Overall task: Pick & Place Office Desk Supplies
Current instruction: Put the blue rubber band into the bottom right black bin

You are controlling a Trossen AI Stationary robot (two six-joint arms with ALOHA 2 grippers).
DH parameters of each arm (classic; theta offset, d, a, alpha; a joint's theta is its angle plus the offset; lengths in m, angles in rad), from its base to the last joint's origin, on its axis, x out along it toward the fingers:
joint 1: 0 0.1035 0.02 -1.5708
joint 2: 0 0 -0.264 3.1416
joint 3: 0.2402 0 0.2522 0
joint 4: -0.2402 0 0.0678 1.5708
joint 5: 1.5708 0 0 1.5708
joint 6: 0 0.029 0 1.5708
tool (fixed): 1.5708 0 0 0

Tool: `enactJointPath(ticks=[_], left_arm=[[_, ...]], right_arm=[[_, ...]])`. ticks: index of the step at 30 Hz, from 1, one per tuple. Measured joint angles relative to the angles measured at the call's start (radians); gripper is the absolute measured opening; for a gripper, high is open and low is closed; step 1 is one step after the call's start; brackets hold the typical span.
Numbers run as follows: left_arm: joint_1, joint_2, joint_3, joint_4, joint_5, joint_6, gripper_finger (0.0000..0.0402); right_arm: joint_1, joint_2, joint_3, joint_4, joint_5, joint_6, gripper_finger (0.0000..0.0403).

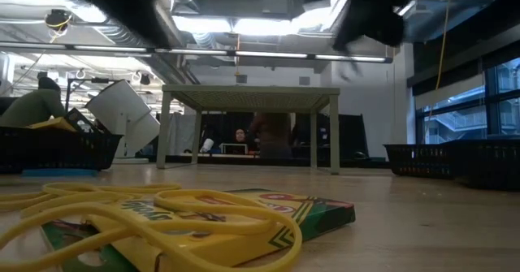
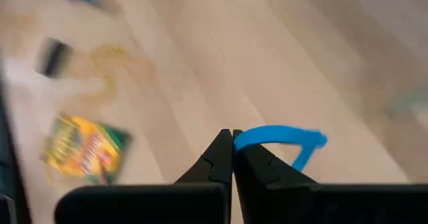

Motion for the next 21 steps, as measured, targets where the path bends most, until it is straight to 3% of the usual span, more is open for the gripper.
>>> enactJointPath(ticks=[3, 8, 13, 21], left_arm=[[-0.008, 0.0, 0.0, -0.128, 0.093, -0.126, 0.0182], [-0.051, 0.0, 0.0, -0.258, 0.128, -0.267, 0.0182], [-0.097, 0.0, -0.004, -0.299, 0.128, -0.35, 0.0182], [-0.118, 0.0, -0.115, -0.286, 0.132, -0.454, 0.0183]], right_arm=[[0.008, 0.001, -0.001, -0.202, -0.04, 0.163, 0.0005], [0.029, 0.014, -0.002, -0.46, -0.09, 0.404, 0.0006], [0.052, 0.027, -0.001, -0.55, -0.184, 0.53, 0.0006], [0.066, 0.043, -0.001, -0.616, -0.218, 0.556, 0.0011]])
